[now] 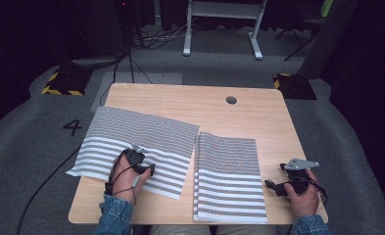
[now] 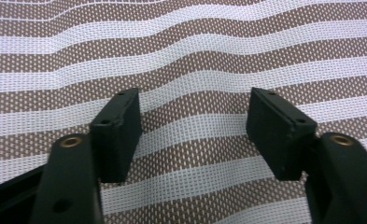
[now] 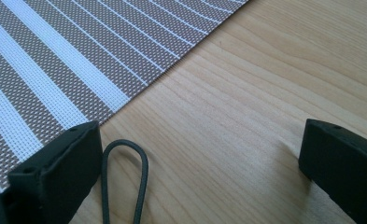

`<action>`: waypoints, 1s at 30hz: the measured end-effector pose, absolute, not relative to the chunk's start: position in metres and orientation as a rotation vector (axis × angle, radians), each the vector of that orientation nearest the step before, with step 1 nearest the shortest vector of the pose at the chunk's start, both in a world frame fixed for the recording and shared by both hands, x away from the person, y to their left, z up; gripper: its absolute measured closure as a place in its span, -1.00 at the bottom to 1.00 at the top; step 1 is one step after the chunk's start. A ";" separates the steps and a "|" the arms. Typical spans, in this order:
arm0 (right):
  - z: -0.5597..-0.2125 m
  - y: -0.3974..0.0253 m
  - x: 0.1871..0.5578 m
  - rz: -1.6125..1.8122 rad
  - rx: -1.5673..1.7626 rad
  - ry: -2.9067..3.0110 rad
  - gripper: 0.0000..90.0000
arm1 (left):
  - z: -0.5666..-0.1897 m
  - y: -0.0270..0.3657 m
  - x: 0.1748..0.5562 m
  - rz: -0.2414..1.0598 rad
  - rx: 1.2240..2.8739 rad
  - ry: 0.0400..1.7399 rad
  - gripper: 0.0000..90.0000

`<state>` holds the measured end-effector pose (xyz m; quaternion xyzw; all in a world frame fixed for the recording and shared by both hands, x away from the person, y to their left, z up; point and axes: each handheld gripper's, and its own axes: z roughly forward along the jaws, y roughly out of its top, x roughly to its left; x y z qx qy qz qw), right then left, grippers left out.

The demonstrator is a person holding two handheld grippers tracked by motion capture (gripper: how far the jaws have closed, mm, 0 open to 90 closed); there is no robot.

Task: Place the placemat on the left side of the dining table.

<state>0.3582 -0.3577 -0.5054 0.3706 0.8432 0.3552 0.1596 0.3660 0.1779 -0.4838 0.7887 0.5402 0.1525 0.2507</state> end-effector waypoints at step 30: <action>-0.506 -0.358 0.358 1.019 1.059 2.409 -1.00 | -0.444 0.242 0.343 0.365 1.861 1.112 0.91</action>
